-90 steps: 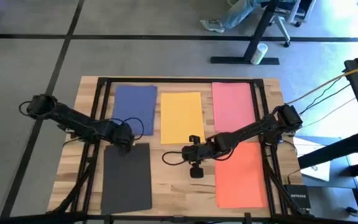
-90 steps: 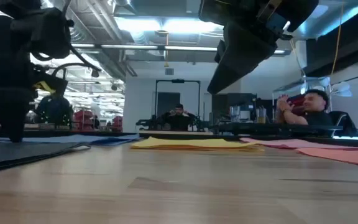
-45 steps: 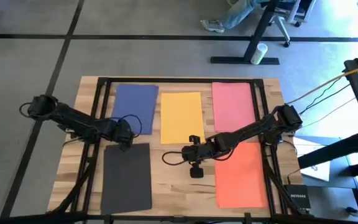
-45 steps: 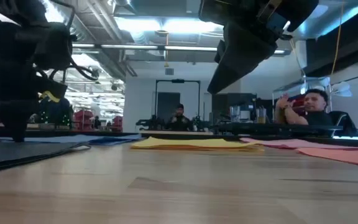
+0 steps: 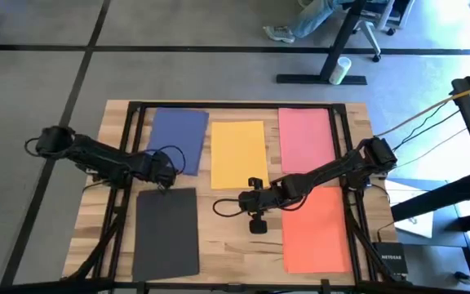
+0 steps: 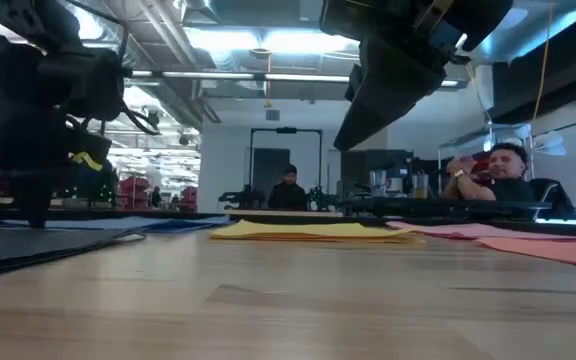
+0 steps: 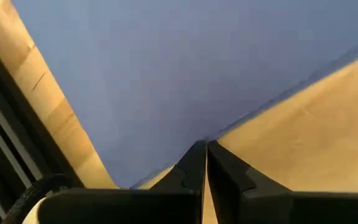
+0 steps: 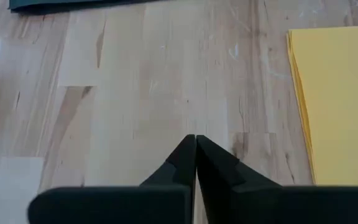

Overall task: Organize paper
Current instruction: Move the black papers to the bottom left of the table

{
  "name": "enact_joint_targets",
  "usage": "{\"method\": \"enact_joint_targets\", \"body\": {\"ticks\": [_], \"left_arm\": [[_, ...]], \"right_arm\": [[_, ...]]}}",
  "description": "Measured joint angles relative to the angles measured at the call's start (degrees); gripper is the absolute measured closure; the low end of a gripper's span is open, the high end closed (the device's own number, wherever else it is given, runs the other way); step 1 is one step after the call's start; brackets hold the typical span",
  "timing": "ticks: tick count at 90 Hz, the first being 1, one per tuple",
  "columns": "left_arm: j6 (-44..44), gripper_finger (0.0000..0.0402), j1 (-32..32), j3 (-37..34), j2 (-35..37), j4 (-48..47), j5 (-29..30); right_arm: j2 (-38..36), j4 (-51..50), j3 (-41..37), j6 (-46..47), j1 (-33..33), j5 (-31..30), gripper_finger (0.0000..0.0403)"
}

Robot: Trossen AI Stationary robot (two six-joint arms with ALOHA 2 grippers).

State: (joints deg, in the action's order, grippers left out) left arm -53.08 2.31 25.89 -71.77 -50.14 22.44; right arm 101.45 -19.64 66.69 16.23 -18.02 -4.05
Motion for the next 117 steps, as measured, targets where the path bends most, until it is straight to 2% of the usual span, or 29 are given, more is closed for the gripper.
{"method": "enact_joint_targets", "body": {"ticks": [17,33,46,64,75,101,117], "left_arm": [[-0.1,0.0402,-0.7,-0.7,0.0,1.6,0.3],[-0.5,0.0402,2.3,1.3,1.1,2.6,-0.1],[0.6,0.0402,4.9,4.0,2.3,4.0,-3.7],[6.1,0.0402,6.9,6.1,2.5,12.6,-4.2],[8.6,0.0402,2.7,6.2,2.5,15.9,-1.9],[15.2,0.0402,-13.9,6.2,2.3,16.4,0.4],[17.0,0.0402,-17.9,2.4,1.9,21.4,-0.2]], "right_arm": [[0.0,0.0,0.0,0.0,0.0,0.0,0.0403],[0.0,0.0,0.0,0.0,0.0,0.0,0.0403],[0.0,0.0,0.0,0.0,0.0,0.0,0.0403],[0.0,0.0,0.0,0.0,0.0,0.1,0.0403],[0.0,0.1,0.0,0.0,0.0,0.1,0.0403],[0.0,0.2,0.0,0.0,0.0,0.1,0.0403],[0.0,0.2,0.0,0.0,0.0,0.1,0.0403]]}}
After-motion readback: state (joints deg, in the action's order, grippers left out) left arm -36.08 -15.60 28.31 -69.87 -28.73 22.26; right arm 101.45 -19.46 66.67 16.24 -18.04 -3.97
